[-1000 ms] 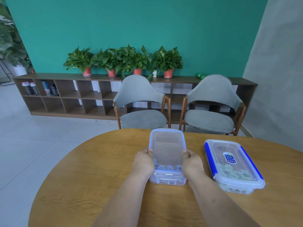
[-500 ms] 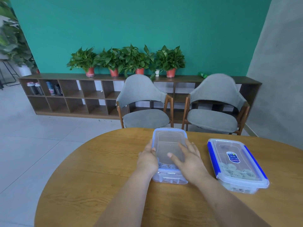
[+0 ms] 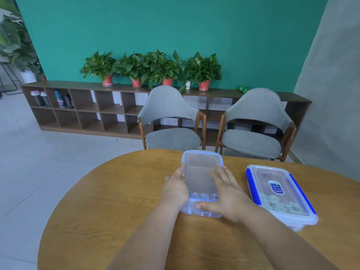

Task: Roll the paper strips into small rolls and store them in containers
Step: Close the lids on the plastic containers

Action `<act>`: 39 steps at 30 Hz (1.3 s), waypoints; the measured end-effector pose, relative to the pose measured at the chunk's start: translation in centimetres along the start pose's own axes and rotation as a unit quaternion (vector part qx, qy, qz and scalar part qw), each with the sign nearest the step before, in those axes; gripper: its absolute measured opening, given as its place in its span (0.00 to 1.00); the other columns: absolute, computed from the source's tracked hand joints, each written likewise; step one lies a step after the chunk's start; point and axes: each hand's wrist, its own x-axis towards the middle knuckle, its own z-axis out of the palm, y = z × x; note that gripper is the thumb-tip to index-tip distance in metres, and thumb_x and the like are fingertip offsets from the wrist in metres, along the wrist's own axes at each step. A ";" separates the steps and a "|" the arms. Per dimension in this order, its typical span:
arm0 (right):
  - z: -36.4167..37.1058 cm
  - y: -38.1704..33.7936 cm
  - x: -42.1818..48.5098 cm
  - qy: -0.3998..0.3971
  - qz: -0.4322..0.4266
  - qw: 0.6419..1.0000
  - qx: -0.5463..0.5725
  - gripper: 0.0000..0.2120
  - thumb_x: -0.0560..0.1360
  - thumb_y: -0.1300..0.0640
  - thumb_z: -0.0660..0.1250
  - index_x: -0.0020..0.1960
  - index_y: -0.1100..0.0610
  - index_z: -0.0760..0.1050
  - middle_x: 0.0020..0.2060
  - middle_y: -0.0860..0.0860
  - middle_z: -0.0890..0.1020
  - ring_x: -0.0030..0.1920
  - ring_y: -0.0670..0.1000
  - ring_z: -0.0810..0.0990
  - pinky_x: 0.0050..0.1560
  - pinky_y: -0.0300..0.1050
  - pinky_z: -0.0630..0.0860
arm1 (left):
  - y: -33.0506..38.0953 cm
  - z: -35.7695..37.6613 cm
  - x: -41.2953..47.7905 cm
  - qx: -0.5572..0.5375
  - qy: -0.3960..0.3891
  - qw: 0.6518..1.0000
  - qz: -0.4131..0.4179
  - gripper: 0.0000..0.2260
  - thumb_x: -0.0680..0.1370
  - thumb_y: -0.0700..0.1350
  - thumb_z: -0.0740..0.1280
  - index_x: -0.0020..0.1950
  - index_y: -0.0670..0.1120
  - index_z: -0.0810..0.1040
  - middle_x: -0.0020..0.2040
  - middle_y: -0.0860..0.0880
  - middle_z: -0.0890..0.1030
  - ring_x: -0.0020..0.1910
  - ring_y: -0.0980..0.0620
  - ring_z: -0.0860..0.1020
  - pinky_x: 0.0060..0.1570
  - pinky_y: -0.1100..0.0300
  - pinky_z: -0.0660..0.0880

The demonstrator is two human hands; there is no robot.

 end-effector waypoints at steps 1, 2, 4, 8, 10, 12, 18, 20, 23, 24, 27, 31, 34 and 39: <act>0.0 -0.1 -0.1 0.006 -0.006 1.000 -0.023 0.71 0.55 0.10 0.52 0.85 0.51 0.39 0.83 0.45 0.35 0.82 0.47 0.31 0.83 0.54 0.48 | 0.1 0.0 -0.1 0.015 -0.004 1.000 0.003 0.24 0.88 0.46 0.49 0.80 0.69 0.60 0.65 0.48 0.68 0.61 0.44 0.77 0.66 0.47 0.76; 0.1 -0.2 -0.2 0.013 -0.012 0.999 -0.044 0.71 0.55 0.10 0.49 0.85 0.53 0.39 0.83 0.46 0.36 0.82 0.47 0.32 0.84 0.53 0.47 | 0.1 -0.1 -0.1 0.030 -0.008 1.000 0.006 0.26 0.87 0.44 0.50 0.81 0.69 0.59 0.64 0.48 0.68 0.61 0.45 0.77 0.66 0.48 0.76; 0.0 -0.4 -0.3 0.020 -0.018 0.997 -0.078 0.70 0.57 0.11 0.44 0.85 0.54 0.39 0.84 0.49 0.38 0.83 0.47 0.34 0.83 0.50 0.44 | 0.2 -0.1 0.0 0.054 -0.011 0.998 0.006 0.30 0.86 0.39 0.52 0.81 0.69 0.57 0.65 0.46 0.69 0.61 0.44 0.77 0.66 0.48 0.76; -0.1 -0.6 -0.4 0.021 -0.024 0.993 -0.111 0.70 0.56 0.13 0.39 0.85 0.56 0.39 0.84 0.50 0.39 0.83 0.48 0.36 0.82 0.49 0.44 | 0.4 -0.4 -0.4 0.102 -0.009 0.994 0.024 0.36 0.81 0.36 0.56 0.81 0.68 0.56 0.64 0.46 0.68 0.59 0.42 0.78 0.65 0.46 0.76; -0.2 -0.7 -0.4 0.013 -0.025 0.993 -0.116 0.70 0.55 0.13 0.39 0.85 0.56 0.40 0.84 0.50 0.39 0.83 0.49 0.36 0.83 0.49 0.43 | 0.5 -0.6 -1.0 0.137 -0.006 0.989 0.053 0.36 0.80 0.36 0.59 0.82 0.66 0.57 0.62 0.46 0.68 0.59 0.42 0.75 0.64 0.47 0.76; -0.3 -0.7 -0.4 0.003 -0.025 0.992 -0.127 0.68 0.58 0.13 0.41 0.85 0.56 0.39 0.84 0.50 0.39 0.83 0.49 0.36 0.83 0.49 0.43 | 0.7 -0.8 -1.3 0.171 -0.005 0.983 0.060 0.38 0.79 0.34 0.61 0.82 0.64 0.57 0.65 0.46 0.66 0.63 0.42 0.72 0.63 0.49 0.74; -0.7 -1.0 -0.6 -0.008 -0.035 0.987 -0.154 0.59 0.71 0.19 0.55 0.85 0.57 0.40 0.84 0.52 0.40 0.84 0.51 0.38 0.82 0.48 0.43 | 1.1 -1.3 -1.7 0.222 -0.020 0.971 0.084 0.43 0.74 0.32 0.66 0.84 0.59 0.55 0.72 0.48 0.61 0.66 0.45 0.68 0.59 0.51 0.76; -1.2 -0.9 -0.8 -0.029 -0.045 0.992 -0.116 0.61 0.69 0.17 0.57 0.85 0.56 0.41 0.84 0.50 0.40 0.84 0.49 0.38 0.82 0.47 0.43 | 1.1 -1.4 -1.8 0.241 -0.021 0.965 0.101 0.42 0.74 0.34 0.67 0.83 0.57 0.56 0.77 0.49 0.57 0.69 0.44 0.66 0.60 0.51 0.76; -2.5 -0.9 -0.1 -0.025 -0.036 0.998 -0.050 0.53 0.72 0.19 0.51 0.84 0.54 0.53 0.83 0.47 0.53 0.83 0.50 0.49 0.81 0.46 0.52 | 1.4 -1.5 -1.7 0.279 -0.009 0.951 0.129 0.37 0.77 0.39 0.70 0.83 0.52 0.57 0.82 0.52 0.52 0.72 0.44 0.64 0.62 0.50 0.74; -3.0 -0.9 0.4 -0.011 -0.027 0.999 -0.032 0.48 0.73 0.21 0.48 0.82 0.52 0.58 0.81 0.46 0.59 0.81 0.50 0.55 0.79 0.46 0.57 | 1.6 -1.4 -1.6 0.285 0.000 0.948 0.143 0.32 0.81 0.42 0.67 0.82 0.50 0.59 0.82 0.53 0.51 0.72 0.45 0.64 0.63 0.50 0.73; -3.7 -0.4 2.8 0.020 -0.020 0.999 -0.041 0.37 0.81 0.30 0.47 0.81 0.52 0.60 0.80 0.48 0.63 0.79 0.52 0.60 0.78 0.47 0.58 | 1.6 -1.3 -1.5 0.292 0.015 0.940 0.177 0.23 0.88 0.50 0.54 0.83 0.46 0.59 0.84 0.54 0.51 0.73 0.45 0.63 0.66 0.49 0.70; -3.4 0.5 6.5 0.014 -0.010 0.997 -0.077 0.35 0.85 0.37 0.50 0.85 0.54 0.51 0.84 0.50 0.53 0.84 0.52 0.50 0.83 0.49 0.51 | 1.4 -1.3 -1.2 0.301 0.000 0.933 0.195 0.23 0.88 0.48 0.53 0.84 0.49 0.55 0.85 0.54 0.49 0.78 0.45 0.59 0.70 0.47 0.67; -3.0 0.3 8.9 0.017 -0.014 0.995 -0.093 0.32 0.86 0.40 0.51 0.85 0.53 0.50 0.85 0.50 0.51 0.84 0.51 0.48 0.83 0.51 0.51 | 1.4 -1.2 -0.7 0.304 -0.016 0.931 0.199 0.24 0.87 0.45 0.56 0.84 0.50 0.56 0.86 0.54 0.49 0.81 0.45 0.54 0.73 0.46 0.65; -2.6 0.1 11.8 0.022 -0.008 0.996 -0.085 0.30 0.86 0.45 0.52 0.85 0.52 0.51 0.84 0.49 0.53 0.84 0.51 0.51 0.83 0.51 0.51 | 0.9 -0.9 0.3 0.305 -0.038 0.926 0.218 0.24 0.88 0.45 0.55 0.84 0.50 0.56 0.86 0.54 0.48 0.85 0.47 0.47 0.78 0.47 0.59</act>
